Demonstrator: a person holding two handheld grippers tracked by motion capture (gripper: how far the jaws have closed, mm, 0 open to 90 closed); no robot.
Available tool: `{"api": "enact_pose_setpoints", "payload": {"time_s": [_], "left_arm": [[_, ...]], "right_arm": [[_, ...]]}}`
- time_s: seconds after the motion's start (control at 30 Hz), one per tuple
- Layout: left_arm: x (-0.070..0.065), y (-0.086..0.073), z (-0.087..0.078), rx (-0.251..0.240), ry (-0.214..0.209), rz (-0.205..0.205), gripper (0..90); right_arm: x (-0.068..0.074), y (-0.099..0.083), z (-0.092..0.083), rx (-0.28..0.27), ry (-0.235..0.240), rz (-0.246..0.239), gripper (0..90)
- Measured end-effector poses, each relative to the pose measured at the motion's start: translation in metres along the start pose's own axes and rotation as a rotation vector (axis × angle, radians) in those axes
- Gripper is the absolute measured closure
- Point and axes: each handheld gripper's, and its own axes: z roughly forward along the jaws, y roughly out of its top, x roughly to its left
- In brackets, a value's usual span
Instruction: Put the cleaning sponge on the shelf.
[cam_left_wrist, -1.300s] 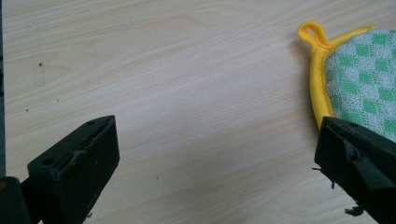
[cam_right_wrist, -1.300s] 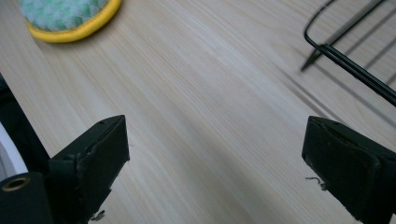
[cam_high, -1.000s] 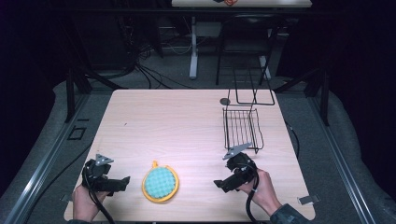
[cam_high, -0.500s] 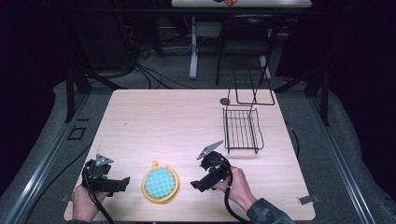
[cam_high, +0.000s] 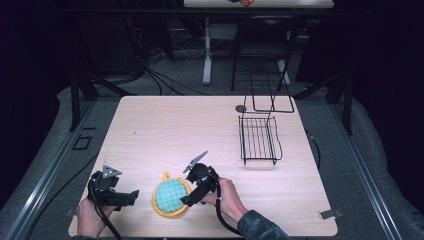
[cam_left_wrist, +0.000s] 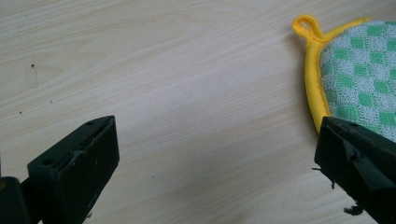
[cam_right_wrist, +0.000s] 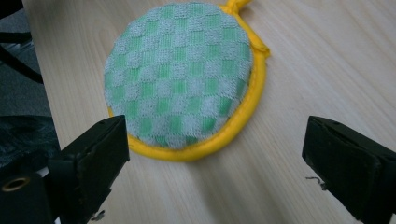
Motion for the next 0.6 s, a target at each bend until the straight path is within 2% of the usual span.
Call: {"api": "enact_pose_setpoints", "payload": {"time_s": [0.1, 0.27, 0.33, 0.4, 0.43, 0.57, 0.6], "left_arm": [[0.000, 0.000, 0.000, 0.003, -0.001, 0.002, 0.1], [0.000, 0.000, 0.000, 0.004, -0.004, 0.004, 0.0], [0.000, 0.000, 0.000, 0.004, -0.004, 0.004, 0.1], [0.000, 0.000, 0.001, 0.011, -0.003, 0.012, 0.0], [0.000, 0.000, 0.001, 0.011, -0.003, 0.012, 0.1], [-0.001, -0.001, 0.003, 0.029, -0.006, 0.020, 0.1], [-0.001, -0.001, 0.002, 0.031, -0.005, 0.022, 0.1]], "right_arm": [[0.001, 0.005, 0.014, 0.022, 0.019, 0.001, 13.8], [0.001, 0.008, 0.025, 0.051, 0.013, 0.023, 13.5], [0.001, 0.009, 0.028, 0.066, 0.011, 0.016, 16.2], [0.002, 0.008, 0.031, 0.067, 0.025, 0.022, 24.6], [0.002, 0.008, 0.031, 0.067, 0.025, 0.022, 24.6], [0.001, 0.007, 0.029, 0.078, 0.048, 0.044, 44.9], [0.001, 0.007, 0.029, 0.078, 0.048, 0.044, 44.9]]}}
